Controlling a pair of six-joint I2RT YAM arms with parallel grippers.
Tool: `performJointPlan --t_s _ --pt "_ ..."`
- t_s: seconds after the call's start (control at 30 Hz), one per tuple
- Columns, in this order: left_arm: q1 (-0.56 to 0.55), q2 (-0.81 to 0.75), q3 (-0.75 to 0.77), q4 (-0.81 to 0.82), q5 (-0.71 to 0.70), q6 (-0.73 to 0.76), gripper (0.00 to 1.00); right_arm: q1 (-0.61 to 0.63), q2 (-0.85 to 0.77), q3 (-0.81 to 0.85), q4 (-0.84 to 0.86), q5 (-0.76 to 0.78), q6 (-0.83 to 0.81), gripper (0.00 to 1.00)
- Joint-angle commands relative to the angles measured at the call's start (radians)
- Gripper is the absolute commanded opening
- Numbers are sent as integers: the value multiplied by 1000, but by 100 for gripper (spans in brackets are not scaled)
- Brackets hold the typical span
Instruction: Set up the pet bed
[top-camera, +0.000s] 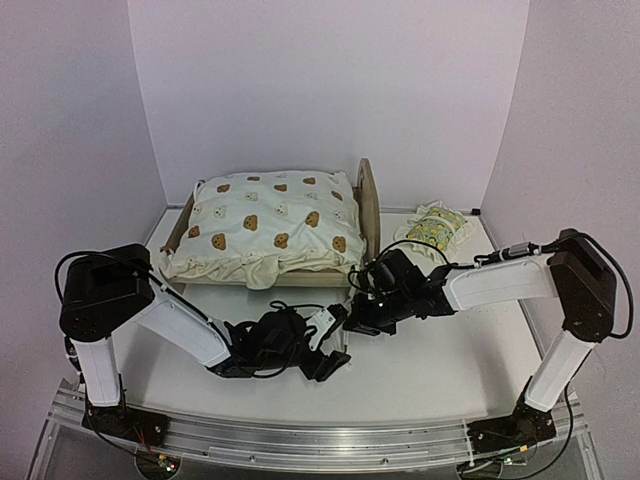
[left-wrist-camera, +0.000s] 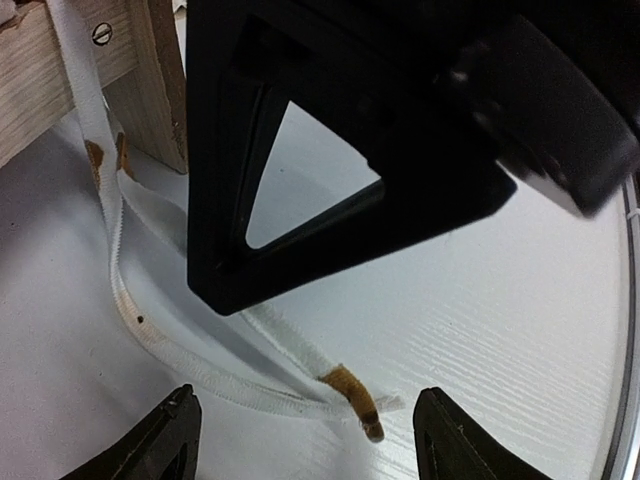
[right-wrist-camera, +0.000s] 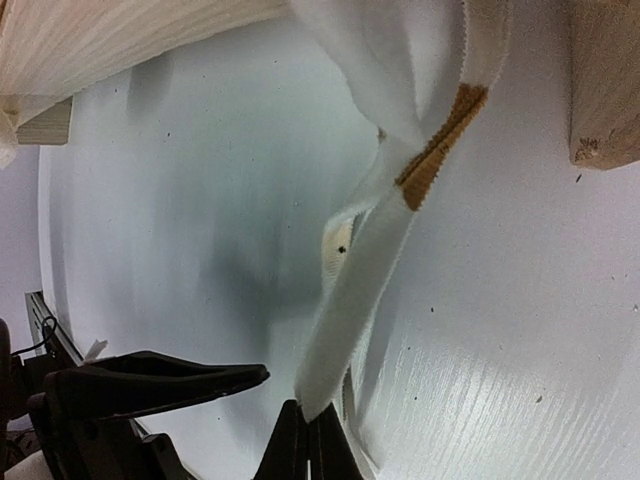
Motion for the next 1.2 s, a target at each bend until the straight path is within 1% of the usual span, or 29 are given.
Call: performJointPlan --t_s 0.0,0.07,0.1,0.13,0.27,0.3,0.4,0.43,0.53,0.73,0.8,0.87,0.9,1.07,1.17 --pt "-1 38 49 88 13 -29 70 -6 -45 -6 -1 62 49 0" --pt "-2 49 62 88 16 -32 67 -5 -49 -7 0 68 52 0" --pt "-2 56 71 80 14 -32 63 -6 -51 -8 0 69 53 0" --pt "-2 64 81 72 8 -32 57 -5 -52 -8 0 70 54 0" --pt "-1 84 99 56 -33 -38 23 -5 -61 -13 0 67 57 0" --pt "-1 91 107 47 -46 -42 19 -5 -64 -15 2 67 58 0" --pt "-1 109 118 32 -86 -52 18 -6 -72 -21 2 66 64 0" --pt "-1 108 116 35 -90 -54 16 -6 -74 -23 2 67 65 0" --pt "-1 95 102 45 -92 -47 1 -6 -84 -29 2 74 66 0" --pt "-2 38 63 47 -101 -43 0 -5 -108 -31 -7 97 51 1" --pt "-2 18 60 29 -100 -43 0 -5 -122 -33 -21 114 37 7" --pt "-1 -3 51 20 -95 -46 0 -5 -145 -38 -30 155 23 17" --pt "-1 -13 50 14 -91 -46 0 -5 -155 -39 -35 166 14 20" --pt "0 -45 64 -34 -91 -36 0 -6 -217 -34 -91 240 -31 24" --pt "1 -60 80 -63 -104 -29 0 -6 -258 -52 -108 302 -40 32"
